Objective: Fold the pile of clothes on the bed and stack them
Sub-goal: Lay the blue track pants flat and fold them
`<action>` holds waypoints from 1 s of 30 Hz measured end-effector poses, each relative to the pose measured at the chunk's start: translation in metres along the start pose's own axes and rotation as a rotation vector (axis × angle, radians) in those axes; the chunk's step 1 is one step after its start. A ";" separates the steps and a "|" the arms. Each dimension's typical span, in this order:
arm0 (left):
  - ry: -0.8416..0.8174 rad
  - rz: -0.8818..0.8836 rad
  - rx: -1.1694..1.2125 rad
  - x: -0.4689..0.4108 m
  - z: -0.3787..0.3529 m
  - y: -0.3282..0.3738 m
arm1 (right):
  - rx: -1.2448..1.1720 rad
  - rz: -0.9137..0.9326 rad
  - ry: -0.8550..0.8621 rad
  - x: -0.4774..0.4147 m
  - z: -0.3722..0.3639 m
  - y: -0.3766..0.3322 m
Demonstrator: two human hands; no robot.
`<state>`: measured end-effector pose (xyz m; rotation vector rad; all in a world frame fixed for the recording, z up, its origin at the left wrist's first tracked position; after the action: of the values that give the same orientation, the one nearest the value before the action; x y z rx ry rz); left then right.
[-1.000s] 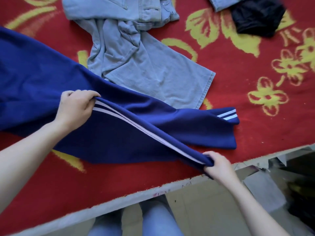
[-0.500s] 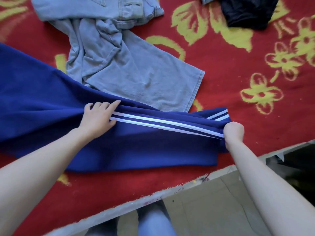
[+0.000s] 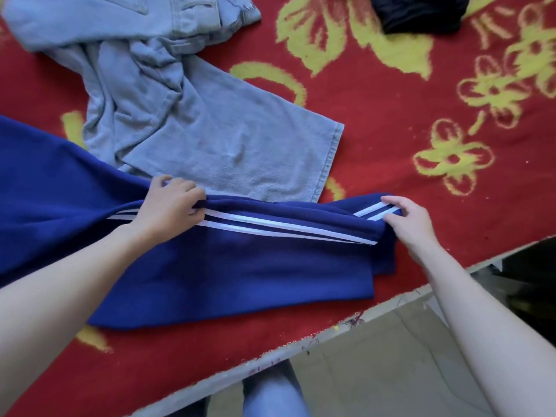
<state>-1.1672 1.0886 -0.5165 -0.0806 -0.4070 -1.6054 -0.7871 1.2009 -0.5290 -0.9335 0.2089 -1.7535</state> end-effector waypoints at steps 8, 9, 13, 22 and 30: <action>0.195 0.415 0.272 -0.019 0.044 -0.041 | -0.571 -0.259 -0.012 -0.025 0.007 -0.031; 0.137 0.400 0.228 -0.023 0.040 -0.041 | -0.342 -0.183 0.001 -0.022 0.002 -0.032; 0.112 0.426 0.107 -0.028 0.030 -0.038 | 0.197 0.226 0.052 0.013 -0.029 -0.047; 0.261 0.433 0.199 -0.025 0.028 -0.026 | -0.060 -0.042 -0.058 0.000 -0.063 -0.052; 0.443 0.400 0.200 -0.046 0.041 0.013 | -0.076 -0.084 0.298 -0.006 -0.002 -0.017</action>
<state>-1.1585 1.1443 -0.4894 0.3236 -0.1866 -1.1391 -0.8002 1.2125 -0.5233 -0.7395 0.4365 -1.9713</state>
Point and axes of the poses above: each hand's wrist, its own x-axis away from the middle knuckle, its own z-axis out of the back of the hand, y = z × x, the point moved 4 cm from there along -x, towards the middle knuckle, and after that the axes turned 1 degree about y, right-handed, at the moved point
